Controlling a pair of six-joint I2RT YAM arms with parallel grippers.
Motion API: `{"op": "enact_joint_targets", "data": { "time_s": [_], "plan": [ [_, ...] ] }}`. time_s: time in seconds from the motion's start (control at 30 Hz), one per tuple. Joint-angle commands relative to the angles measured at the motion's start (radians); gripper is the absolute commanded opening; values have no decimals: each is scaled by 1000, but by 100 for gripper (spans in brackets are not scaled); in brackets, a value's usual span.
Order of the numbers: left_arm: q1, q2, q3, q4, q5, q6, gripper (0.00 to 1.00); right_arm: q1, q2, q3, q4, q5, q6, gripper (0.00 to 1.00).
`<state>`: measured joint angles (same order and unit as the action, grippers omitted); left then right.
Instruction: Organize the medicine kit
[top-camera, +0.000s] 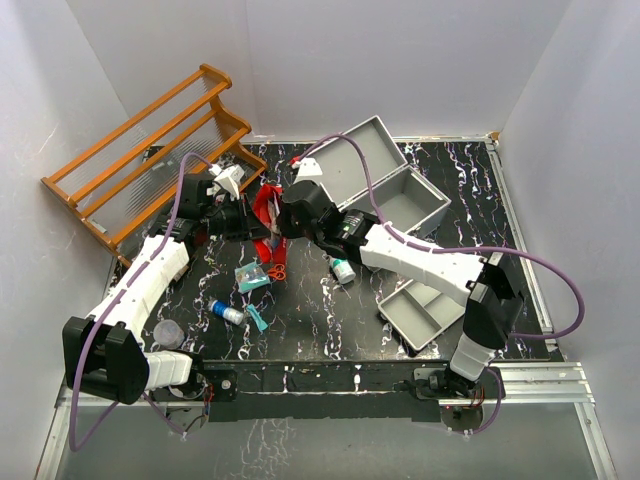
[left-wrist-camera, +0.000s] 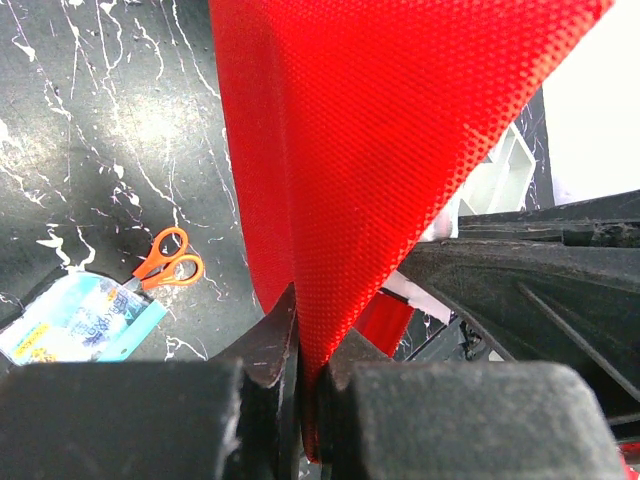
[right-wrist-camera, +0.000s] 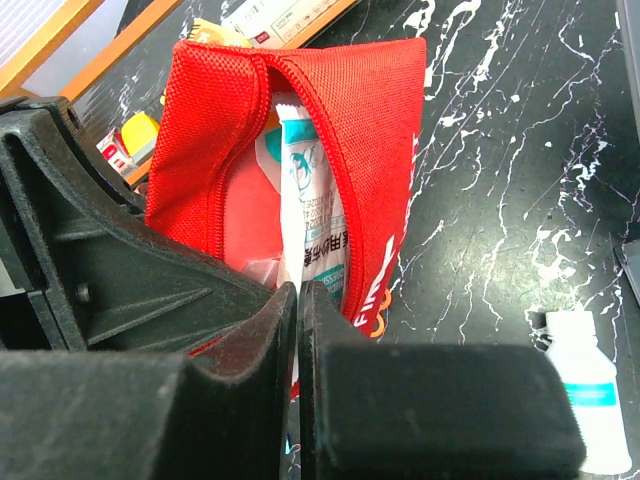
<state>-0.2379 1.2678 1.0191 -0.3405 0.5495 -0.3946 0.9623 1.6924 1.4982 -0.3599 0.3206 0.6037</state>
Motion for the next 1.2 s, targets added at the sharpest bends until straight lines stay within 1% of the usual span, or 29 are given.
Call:
{"op": "enact_joint_targets", "data": {
  "time_s": [0.0,0.13,0.2,0.37,0.47,0.6,0.77,0.9,0.97,1.0,1.03,1.07,1.1,1.17],
  "plan": [
    [-2,-13,38,2,17,0,0,0,-12,21,61,14,2,1],
    [-3,-14,38,1,29,-4,0,1,-46,-73,229,-23,-31,0],
    [-1,-16,37,4,42,-6,0,1,-45,-94,287,-65,-45,0],
    [-2,-29,28,7,62,3,0,1,-25,-93,314,-122,-18,0],
    [-2,-35,22,11,64,6,0,0,-40,-126,368,-137,-2,0],
    [-2,-37,16,14,71,8,0,1,-60,-162,377,-51,18,0],
    [-3,-42,19,7,63,10,0,0,-63,-173,348,40,11,0],
    [-3,-43,18,6,62,10,0,-1,-64,-164,336,54,-13,0],
    [-2,-40,19,5,60,10,0,0,-62,-152,329,46,-15,3],
    [-3,-38,19,5,60,10,0,0,-60,-144,325,41,-15,7],
    [-3,-37,19,5,59,8,0,-1,-58,-138,315,41,-10,14],
    [-2,-38,19,6,58,7,0,-2,-56,-131,302,43,-2,17],
    [-2,-38,20,7,58,7,0,-1,-55,-126,291,43,2,24],
    [-1,-40,20,8,57,7,0,-1,-50,-112,257,54,11,30]
  ]
}}
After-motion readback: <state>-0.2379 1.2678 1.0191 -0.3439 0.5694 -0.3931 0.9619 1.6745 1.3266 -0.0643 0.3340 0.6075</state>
